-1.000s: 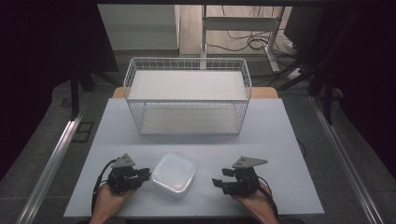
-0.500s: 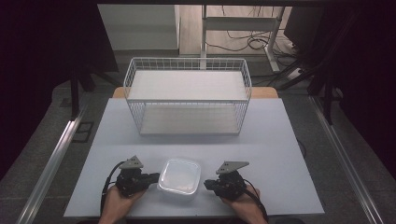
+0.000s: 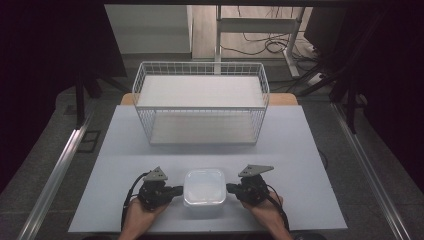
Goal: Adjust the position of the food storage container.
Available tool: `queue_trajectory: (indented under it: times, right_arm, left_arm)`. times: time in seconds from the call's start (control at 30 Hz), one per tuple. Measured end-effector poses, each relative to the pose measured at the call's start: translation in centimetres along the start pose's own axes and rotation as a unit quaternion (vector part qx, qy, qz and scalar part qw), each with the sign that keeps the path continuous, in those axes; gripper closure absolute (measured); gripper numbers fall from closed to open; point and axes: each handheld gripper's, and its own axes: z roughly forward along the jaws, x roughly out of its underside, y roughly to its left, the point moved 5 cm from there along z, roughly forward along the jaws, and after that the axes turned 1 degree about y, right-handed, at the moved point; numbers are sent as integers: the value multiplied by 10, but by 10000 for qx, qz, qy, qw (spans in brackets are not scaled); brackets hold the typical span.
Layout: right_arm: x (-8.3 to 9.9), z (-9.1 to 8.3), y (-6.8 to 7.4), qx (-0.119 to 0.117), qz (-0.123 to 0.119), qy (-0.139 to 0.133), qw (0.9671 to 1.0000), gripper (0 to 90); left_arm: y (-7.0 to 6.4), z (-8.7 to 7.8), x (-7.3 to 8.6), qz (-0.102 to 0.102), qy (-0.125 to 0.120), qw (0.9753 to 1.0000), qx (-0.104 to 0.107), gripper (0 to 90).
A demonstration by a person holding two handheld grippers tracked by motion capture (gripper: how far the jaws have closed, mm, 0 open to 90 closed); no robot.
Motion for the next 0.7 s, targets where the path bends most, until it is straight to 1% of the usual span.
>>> queue_trajectory:
  times: [0.07,0.13,0.2,0.23,0.27,0.3,0.33,0.37,0.4,0.43,0.47,0.53,0.57,0.6,0.63,0.67,0.7]
  right_arm:
    - [0,0,-3,1,30,-8,10000,893]
    - [0,0,-3,-1,10,5,10000,892]
    - [0,-1,-2,15,-54,16,10000,887]
    - [0,-1,-2,12,-76,5,10000,872]
    - [1,-2,-2,33,-119,20,9999,840]
    - [1,-2,-2,33,-119,20,9999,840]
    - [1,-3,-3,57,-149,12,9999,818]
    - [3,-6,-6,125,-209,-13,9997,765]
    - [4,-9,-9,183,-240,-32,9995,682]
    - [4,-10,-11,201,-248,-45,9995,634]
    - [5,-12,-13,245,-264,-80,9993,571]
    - [7,-14,-18,343,-302,-167,9988,413]
    - [7,-14,-20,368,-314,-202,9986,362]
    - [8,-14,-23,393,-337,-284,9983,291]
    - [9,-13,-25,395,-323,-343,9981,243]
    - [10,-13,-28,381,-260,-365,9983,201]
    - [11,-13,-30,384,-233,-372,9983,175]
  left_arm:
    - [1,1,0,8,9,10000,-30,897]
    - [2,1,0,-48,-3,10000,1,878]
    - [4,-1,0,-53,-28,10000,-17,817]
    - [5,-3,0,-41,-52,10000,-63,782]
    - [7,-3,1,-36,-61,9999,-104,711]
    - [7,-3,1,-36,-61,9999,-104,652]
    - [11,-5,2,-16,-51,9997,-234,652]
    - [13,-5,3,-10,-41,9996,-280,531]
    - [15,-6,5,16,-10,9994,-355,414]
    - [17,-7,5,70,-26,9992,-391,369]
    - [17,-8,6,98,-12,9992,-379,328]
    - [18,-9,9,144,-1,9991,-391,245]
    - [19,-10,10,163,24,9989,-428,198]
    - [20,-10,11,196,59,9986,-482,146]
    - [20,-11,12,227,77,9982,-541,114]
    - [20,-11,12,245,92,9980,-574,80]
    - [21,-11,13,274,105,9977,-606,66]
